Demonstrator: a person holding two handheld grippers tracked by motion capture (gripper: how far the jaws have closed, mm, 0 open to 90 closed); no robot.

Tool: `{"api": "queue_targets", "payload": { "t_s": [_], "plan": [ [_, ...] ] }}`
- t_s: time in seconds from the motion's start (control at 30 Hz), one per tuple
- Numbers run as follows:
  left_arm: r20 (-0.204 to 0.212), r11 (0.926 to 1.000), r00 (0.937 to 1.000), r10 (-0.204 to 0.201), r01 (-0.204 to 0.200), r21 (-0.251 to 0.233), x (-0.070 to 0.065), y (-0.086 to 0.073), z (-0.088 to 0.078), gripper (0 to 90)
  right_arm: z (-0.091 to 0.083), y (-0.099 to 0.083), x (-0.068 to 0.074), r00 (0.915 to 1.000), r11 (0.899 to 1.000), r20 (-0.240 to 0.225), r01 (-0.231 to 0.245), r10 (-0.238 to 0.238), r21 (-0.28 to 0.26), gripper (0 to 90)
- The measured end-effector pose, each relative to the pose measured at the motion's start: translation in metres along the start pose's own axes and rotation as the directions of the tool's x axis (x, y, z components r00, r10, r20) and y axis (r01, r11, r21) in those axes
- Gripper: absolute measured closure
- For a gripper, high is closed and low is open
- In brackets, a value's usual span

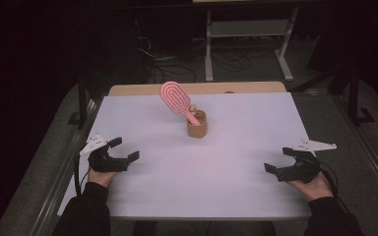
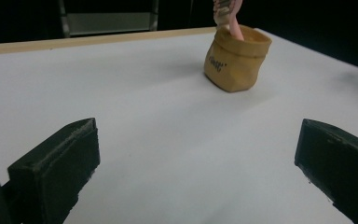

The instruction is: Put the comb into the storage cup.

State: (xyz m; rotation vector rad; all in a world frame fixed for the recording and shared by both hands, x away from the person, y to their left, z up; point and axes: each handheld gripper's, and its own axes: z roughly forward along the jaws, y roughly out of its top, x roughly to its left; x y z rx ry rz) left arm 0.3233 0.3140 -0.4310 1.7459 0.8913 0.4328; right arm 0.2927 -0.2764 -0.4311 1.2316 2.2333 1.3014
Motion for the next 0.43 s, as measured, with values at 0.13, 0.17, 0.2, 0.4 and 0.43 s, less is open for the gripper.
{"api": "queue_targets", "payload": {
  "t_s": [0.13,0.17,0.2,0.4,0.43],
  "plan": [
    [-0.023,0.9998,0.9997,0.004,-0.003,0.022,0.003,-0.004,-0.005,0.0,-0.002,-0.001,0.000,1.0000,1.000,-0.003,-0.005,0.005,-0.005,0.0],
    [-0.026,0.9998,0.9997,0.002,-0.001,0.020,0.003,-0.004,-0.006,0.0,-0.002,-0.001,0.000,1.0000,1.000,-0.003,-0.008,0.008,-0.009,0.0],
    [-0.030,0.9998,0.9995,0.000,0.001,0.017,0.004,-0.004,-0.009,0.0,-0.002,-0.001,0.000,1.0000,1.000,-0.003,-0.009,0.009,-0.011,0.0],
    [-0.039,0.9998,0.9992,0.002,-0.001,0.018,0.003,-0.007,-0.019,0.0,-0.002,0.000,-0.003,0.9998,1.000,-0.011,-0.018,0.018,-0.020,0.0],
    [-0.042,0.9999,0.9991,-0.004,0.005,0.016,0.003,-0.007,-0.020,0.0,-0.001,0.000,-0.003,0.9997,1.000,-0.014,-0.020,0.020,-0.019,0.0]
  ]
}}
